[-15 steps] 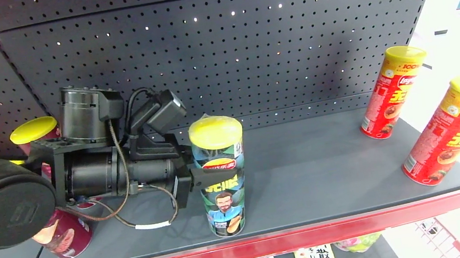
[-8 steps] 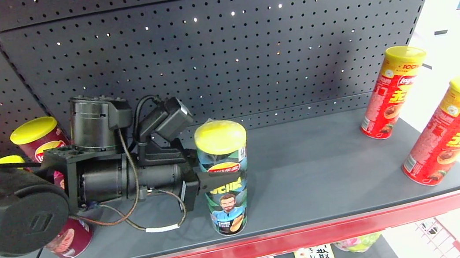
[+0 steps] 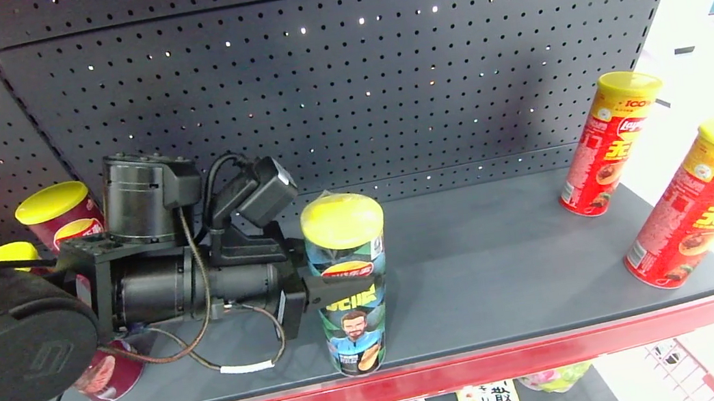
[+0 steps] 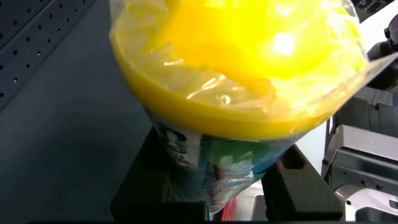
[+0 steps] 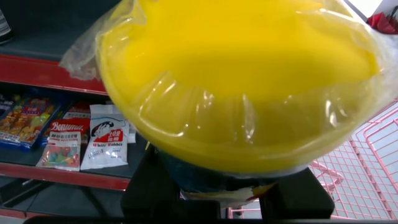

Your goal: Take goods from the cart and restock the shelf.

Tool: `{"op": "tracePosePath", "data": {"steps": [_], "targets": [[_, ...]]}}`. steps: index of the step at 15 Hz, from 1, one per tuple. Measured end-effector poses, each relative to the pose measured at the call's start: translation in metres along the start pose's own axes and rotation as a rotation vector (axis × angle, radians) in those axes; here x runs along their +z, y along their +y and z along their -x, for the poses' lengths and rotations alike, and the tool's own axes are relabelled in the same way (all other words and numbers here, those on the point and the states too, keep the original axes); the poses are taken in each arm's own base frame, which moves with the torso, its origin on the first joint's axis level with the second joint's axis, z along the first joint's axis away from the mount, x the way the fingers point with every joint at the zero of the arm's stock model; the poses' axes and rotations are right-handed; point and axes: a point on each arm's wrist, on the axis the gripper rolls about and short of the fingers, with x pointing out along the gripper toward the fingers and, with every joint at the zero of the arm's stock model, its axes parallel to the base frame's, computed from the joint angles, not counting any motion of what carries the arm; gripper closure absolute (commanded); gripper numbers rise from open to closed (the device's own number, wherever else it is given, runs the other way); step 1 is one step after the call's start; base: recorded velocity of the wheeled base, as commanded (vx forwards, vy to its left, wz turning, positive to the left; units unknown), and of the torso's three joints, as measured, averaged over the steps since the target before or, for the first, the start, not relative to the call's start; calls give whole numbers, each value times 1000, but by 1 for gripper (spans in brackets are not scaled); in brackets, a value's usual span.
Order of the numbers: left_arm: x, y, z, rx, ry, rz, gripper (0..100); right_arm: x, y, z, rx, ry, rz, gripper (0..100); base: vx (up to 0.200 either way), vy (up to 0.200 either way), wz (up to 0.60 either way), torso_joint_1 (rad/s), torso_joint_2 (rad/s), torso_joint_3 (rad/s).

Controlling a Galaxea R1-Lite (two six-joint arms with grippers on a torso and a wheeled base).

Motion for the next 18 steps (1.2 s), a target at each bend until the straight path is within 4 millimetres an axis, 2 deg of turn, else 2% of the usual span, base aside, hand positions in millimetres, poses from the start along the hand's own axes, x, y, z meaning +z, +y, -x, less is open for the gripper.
{"op": "tracePosePath", "data": {"steps": [5, 6, 12, 15, 18], "targets": [[-3, -1, 0, 1, -1, -2, 100, 0, 0, 0, 0, 0, 0, 100, 0, 0, 0, 0, 0, 0], [-3, -1, 0, 2, 0, -2, 0, 0, 0, 0, 0, 0, 0, 100, 0, 0, 0, 0, 0, 0], [-9, -3, 2, 11, 17, 11, 0, 0, 0, 0, 2, 0, 0, 100, 0, 0, 0, 0, 0, 0], [-13, -10, 12, 17, 22, 19, 0, 3, 0, 1, 13, -10, 6, 100, 0, 0, 0, 0, 0, 0], [-24, -25, 37, 38, 31, 40, 0, 31, -2, -1, 69, -33, 20, 100, 0, 0, 0, 0, 0, 0]]}}
